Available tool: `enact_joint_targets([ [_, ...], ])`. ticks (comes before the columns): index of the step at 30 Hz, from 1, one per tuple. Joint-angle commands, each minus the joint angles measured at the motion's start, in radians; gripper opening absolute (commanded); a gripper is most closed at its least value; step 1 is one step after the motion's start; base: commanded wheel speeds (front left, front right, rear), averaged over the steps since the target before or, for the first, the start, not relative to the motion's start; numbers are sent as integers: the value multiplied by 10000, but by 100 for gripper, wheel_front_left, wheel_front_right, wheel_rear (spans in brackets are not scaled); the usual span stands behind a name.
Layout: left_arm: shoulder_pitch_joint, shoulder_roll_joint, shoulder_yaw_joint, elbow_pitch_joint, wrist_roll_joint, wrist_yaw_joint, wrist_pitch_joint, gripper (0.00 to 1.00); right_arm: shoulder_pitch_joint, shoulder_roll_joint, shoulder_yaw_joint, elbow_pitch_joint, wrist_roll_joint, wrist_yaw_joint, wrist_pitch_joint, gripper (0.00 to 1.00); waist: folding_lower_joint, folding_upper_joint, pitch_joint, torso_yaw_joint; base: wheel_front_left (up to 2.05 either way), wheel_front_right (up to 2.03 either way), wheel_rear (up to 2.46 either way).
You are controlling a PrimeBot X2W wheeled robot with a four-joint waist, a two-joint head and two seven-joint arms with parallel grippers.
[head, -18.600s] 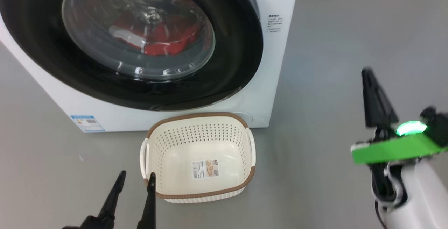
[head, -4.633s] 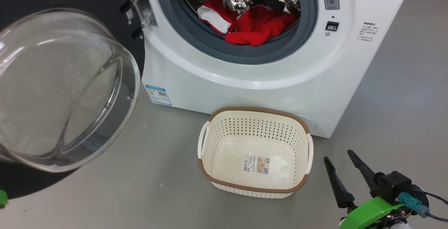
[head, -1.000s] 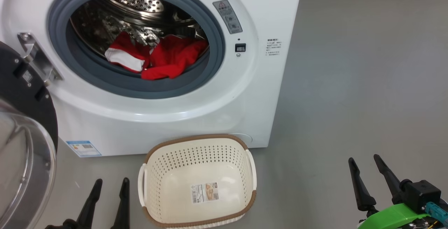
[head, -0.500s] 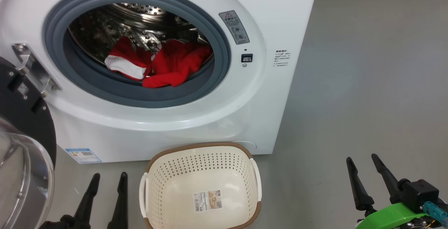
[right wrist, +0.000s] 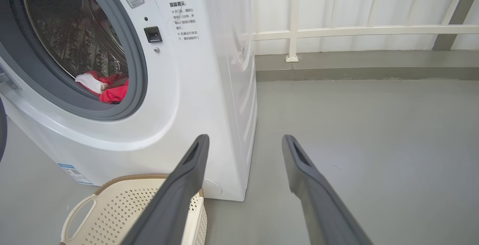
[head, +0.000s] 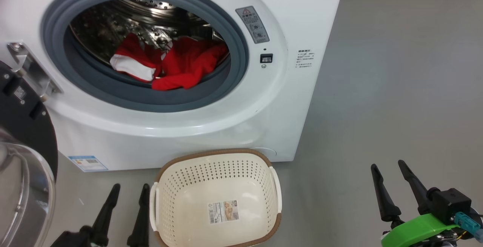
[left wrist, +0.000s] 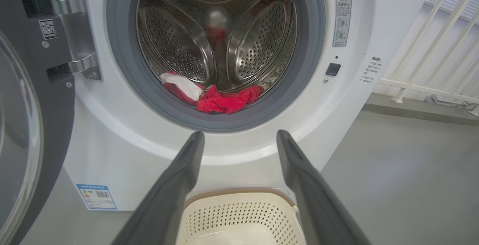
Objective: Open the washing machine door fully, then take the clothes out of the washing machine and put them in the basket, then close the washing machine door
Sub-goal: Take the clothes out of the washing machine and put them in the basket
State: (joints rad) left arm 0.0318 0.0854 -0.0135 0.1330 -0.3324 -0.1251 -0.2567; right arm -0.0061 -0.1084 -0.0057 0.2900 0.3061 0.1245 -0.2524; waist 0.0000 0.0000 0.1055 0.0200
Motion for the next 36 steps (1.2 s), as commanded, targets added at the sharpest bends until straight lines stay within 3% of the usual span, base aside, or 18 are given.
enact_joint_targets([
  [1, -557, 144, 146, -90, 91, -56, -51, 100, -383, -79, 273, -263, -18, 62, -94, 100, 0, 0, 150, -35, 0, 0, 0],
  [11, -2981, 558, -421, 1380, 456, -56, -51, 100, -907, 60, 389, -390, -4, 62, -94, 100, 0, 0, 1238, -239, 0, 0, 0],
  [24, -8548, 1339, -1956, 6076, 1051, -56, 225, 100, -2014, 292, 482, -608, -8, 62, -94, 100, 0, 0, 3384, -827, 0, 0, 0],
  [36, -11338, 1813, -3517, 8855, 646, -56, 259, 100, -2431, 412, 553, -691, -11, 62, -94, 100, 0, 0, 4150, -1096, 0, 0, 0],
])
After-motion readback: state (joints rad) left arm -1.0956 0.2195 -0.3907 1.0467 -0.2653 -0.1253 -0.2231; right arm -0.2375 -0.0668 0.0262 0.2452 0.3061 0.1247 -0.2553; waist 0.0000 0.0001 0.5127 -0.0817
